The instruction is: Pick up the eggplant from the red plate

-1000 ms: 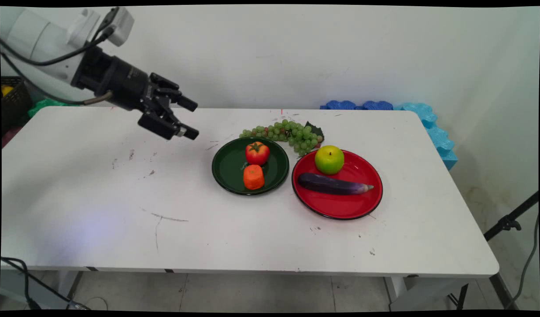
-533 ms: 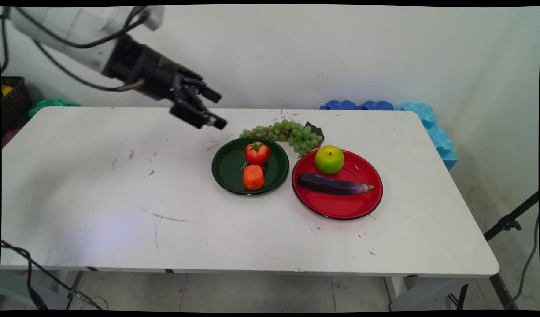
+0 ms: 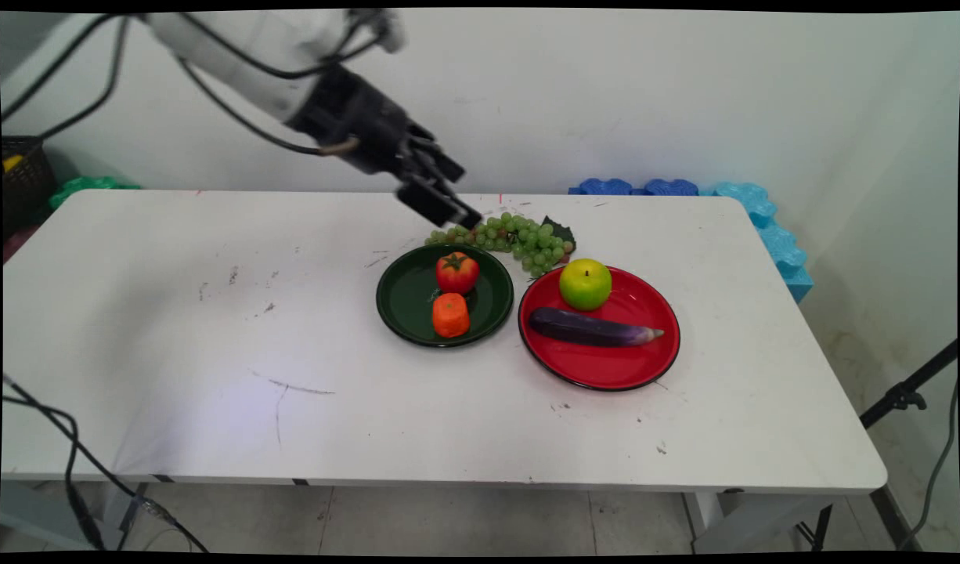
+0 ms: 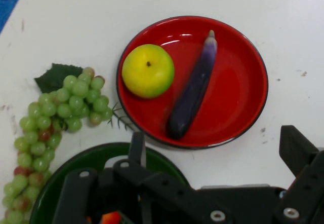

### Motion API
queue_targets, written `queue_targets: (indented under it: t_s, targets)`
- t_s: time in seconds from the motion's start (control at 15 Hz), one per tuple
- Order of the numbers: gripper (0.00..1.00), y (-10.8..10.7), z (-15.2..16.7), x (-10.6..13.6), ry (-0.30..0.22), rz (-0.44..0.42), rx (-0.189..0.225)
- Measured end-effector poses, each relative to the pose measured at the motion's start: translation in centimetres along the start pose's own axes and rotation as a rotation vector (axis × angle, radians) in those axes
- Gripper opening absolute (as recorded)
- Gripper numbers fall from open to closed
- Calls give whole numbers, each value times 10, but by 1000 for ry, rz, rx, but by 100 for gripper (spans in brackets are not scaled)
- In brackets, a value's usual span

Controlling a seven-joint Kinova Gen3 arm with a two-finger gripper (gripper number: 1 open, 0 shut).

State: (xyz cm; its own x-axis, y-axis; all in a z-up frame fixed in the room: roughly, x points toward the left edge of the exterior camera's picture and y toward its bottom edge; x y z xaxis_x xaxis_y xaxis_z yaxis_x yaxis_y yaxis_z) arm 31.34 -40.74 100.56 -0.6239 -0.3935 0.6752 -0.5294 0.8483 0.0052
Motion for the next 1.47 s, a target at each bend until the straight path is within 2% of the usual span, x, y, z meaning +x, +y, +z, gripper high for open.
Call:
queue_targets:
  t_s: [0.27, 0.8, 1.47]
  targets:
    - [100, 7, 49, 34, -57, 47, -25]
    - [100, 16, 145, 70, -152, 161, -79]
    - [100, 9, 236, 77, -211, 279, -125]
